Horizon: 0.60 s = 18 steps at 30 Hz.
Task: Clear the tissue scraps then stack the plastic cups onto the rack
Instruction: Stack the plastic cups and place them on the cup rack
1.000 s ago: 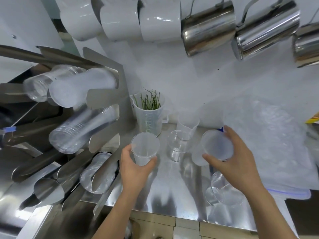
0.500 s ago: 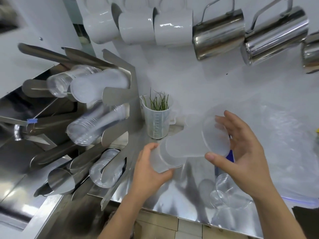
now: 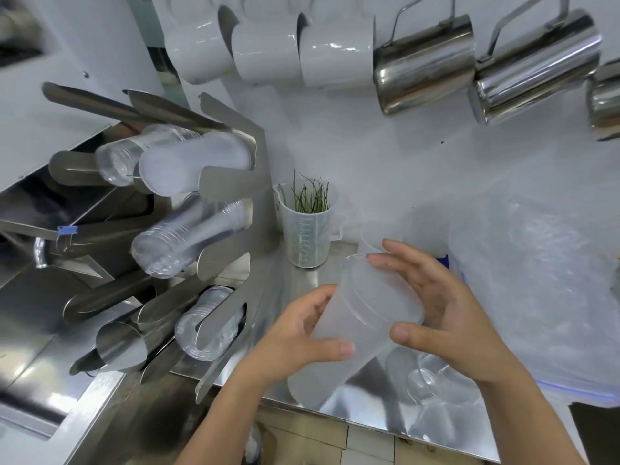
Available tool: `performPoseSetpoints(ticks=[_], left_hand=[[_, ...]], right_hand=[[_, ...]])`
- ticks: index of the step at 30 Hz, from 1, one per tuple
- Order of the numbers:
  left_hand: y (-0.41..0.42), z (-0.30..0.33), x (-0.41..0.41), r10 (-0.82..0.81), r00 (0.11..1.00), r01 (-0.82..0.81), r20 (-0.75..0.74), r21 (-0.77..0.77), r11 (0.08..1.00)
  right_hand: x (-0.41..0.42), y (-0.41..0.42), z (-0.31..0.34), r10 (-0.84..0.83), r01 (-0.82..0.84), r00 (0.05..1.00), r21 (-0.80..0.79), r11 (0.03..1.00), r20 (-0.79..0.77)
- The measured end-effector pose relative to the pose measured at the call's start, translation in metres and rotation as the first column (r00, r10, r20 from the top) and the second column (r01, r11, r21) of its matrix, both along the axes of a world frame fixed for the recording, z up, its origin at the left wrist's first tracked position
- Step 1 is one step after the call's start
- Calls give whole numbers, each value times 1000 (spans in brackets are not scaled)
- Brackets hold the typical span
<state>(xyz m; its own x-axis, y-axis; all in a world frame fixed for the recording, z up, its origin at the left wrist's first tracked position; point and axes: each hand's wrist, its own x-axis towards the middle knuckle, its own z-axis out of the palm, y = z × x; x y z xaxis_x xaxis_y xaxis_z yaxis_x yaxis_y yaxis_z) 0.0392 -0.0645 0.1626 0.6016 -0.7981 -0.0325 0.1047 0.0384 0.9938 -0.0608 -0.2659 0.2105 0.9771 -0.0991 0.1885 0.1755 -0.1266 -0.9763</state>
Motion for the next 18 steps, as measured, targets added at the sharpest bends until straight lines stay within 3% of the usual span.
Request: performPoseSetpoints(ticks=[6, 9, 14, 18], left_hand=[[-4, 2, -5, -256, 906, 232, -337, -111, 966], [-6, 2, -6, -279, 886, 236, -370, -159, 959], [-9, 10, -9, 17, 990, -29, -137, -83, 996], [-14, 7, -12, 330, 918, -330, 221, -37, 943]], right_hand=[[5, 7, 6, 211, -189, 974, 224, 956, -78], [6, 10, 6, 244, -214, 967, 276, 937, -79], [5, 9, 3, 42, -31, 997, 153, 988, -72], [5, 21, -1, -131, 132, 991, 27, 991, -28]])
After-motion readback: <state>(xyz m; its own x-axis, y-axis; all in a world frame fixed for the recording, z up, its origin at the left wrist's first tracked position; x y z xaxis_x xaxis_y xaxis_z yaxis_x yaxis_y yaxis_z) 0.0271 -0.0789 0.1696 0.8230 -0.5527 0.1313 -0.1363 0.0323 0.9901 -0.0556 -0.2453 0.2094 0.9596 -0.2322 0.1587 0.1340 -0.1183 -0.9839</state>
